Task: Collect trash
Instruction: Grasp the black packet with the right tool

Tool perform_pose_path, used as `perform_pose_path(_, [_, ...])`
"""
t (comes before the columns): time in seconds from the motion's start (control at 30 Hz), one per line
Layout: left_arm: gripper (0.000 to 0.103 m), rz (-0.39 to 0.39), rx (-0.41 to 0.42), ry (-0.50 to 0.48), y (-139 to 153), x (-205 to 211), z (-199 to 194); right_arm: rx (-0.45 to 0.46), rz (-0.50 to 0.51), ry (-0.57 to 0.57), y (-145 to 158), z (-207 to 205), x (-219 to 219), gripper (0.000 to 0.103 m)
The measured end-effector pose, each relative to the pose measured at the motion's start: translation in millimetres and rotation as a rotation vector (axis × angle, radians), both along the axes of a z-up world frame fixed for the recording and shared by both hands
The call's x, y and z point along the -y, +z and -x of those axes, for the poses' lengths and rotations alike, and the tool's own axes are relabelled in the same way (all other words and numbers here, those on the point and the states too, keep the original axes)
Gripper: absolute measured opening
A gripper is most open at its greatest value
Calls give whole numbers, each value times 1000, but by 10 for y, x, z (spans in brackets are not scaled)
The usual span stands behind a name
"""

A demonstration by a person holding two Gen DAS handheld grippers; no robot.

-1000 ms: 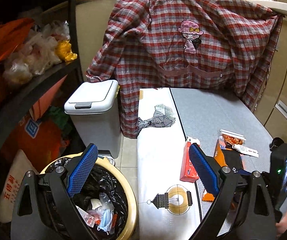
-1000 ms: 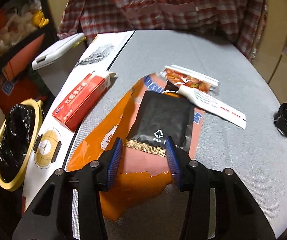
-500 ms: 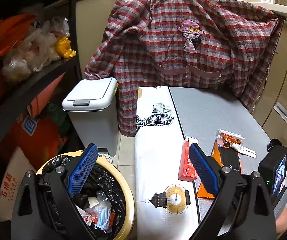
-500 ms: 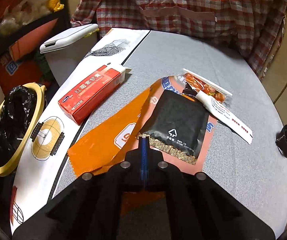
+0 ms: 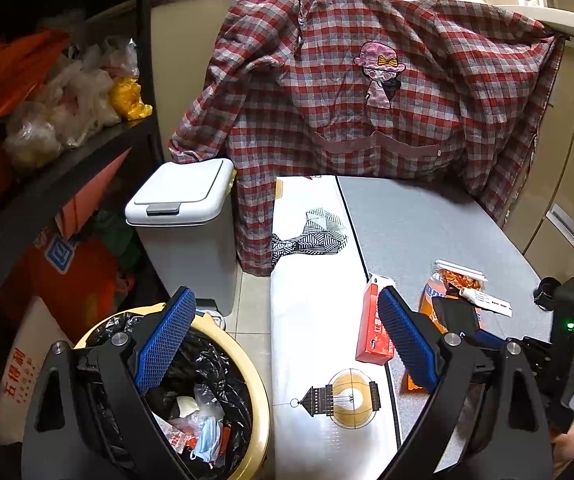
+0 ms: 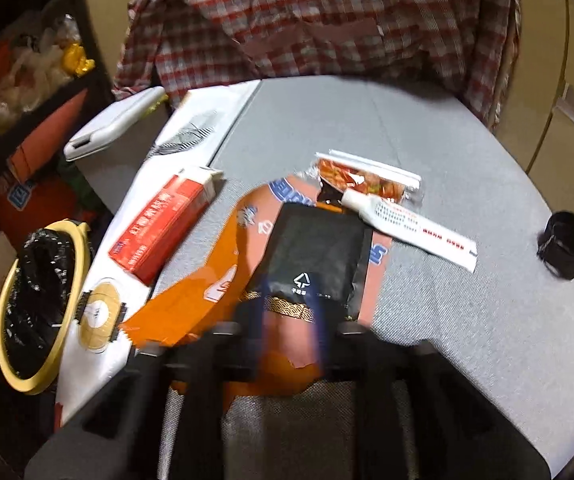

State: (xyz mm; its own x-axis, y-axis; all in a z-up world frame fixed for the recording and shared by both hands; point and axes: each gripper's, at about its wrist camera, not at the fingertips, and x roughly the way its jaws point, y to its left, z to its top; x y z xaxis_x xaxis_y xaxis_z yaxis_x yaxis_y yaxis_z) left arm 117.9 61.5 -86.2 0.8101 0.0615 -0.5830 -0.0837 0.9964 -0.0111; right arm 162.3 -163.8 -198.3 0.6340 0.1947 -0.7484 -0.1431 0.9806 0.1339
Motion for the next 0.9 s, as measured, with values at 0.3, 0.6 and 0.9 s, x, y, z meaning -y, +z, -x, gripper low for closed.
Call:
perform_pose_path(0.3, [89, 6, -3, 19, 1, -118, 10, -20, 17, -67, -135, -196, -76, 61])
perform_pose_path(0.6, [89, 13, -4, 14, 5, -141, 10, -25, 69, -45, -170, -244, -128, 47])
perform_pose_path(0.9, [89, 8, 2, 8, 14, -97, 18, 47, 45, -7, -18, -113, -111, 14])
